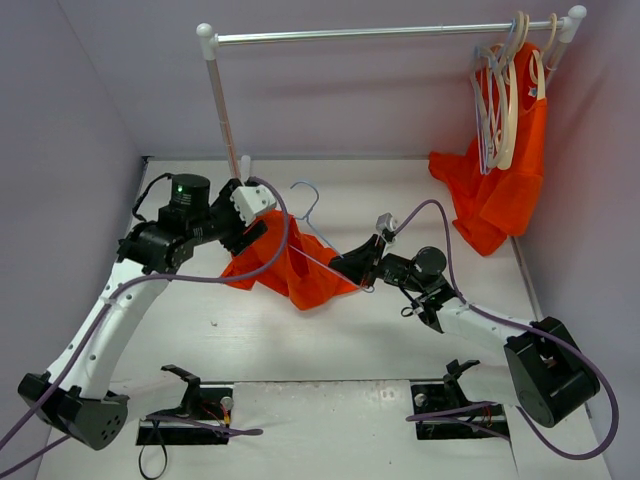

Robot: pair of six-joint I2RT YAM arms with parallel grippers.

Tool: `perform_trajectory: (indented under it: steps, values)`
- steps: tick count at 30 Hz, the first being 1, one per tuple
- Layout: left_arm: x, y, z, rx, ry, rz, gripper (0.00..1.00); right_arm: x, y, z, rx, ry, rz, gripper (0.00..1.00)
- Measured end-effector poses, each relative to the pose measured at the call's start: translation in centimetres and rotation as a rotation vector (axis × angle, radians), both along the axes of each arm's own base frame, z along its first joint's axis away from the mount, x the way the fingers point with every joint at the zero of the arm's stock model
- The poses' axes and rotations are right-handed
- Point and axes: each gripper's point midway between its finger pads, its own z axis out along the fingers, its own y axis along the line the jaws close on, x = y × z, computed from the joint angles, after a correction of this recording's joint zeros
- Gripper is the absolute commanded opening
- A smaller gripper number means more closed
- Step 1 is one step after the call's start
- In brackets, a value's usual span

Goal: Place the t-shirt on the hanger

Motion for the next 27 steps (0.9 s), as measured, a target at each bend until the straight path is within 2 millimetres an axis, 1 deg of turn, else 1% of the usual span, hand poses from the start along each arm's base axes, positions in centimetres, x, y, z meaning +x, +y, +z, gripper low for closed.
perform_trajectory:
  steps: [3, 9, 18, 27]
  values:
    - [0.0, 0.0, 0.3, -0.003, -0.067, -0.02, 0.58, -0.1, 0.0, 0.0, 0.0, -0.001, 0.006, 0.0]
    - [1.4, -0.4, 1.2, -0.005, -0.187, -0.043, 0.58, -0.1, 0.2, 0.6, 0.006, -0.012, 0.015, 0.0]
    - [2.5, -0.9, 0.5, 0.035, -0.268, -0.073, 0.58, 0.0, 0.3, 0.9, 0.01, -0.018, 0.017, 0.0]
    - [4.2, -1.4, 1.0, 0.083, -0.369, -0.084, 0.58, 0.0, 0.4, 1.4, 0.015, -0.029, 0.026, 0.0]
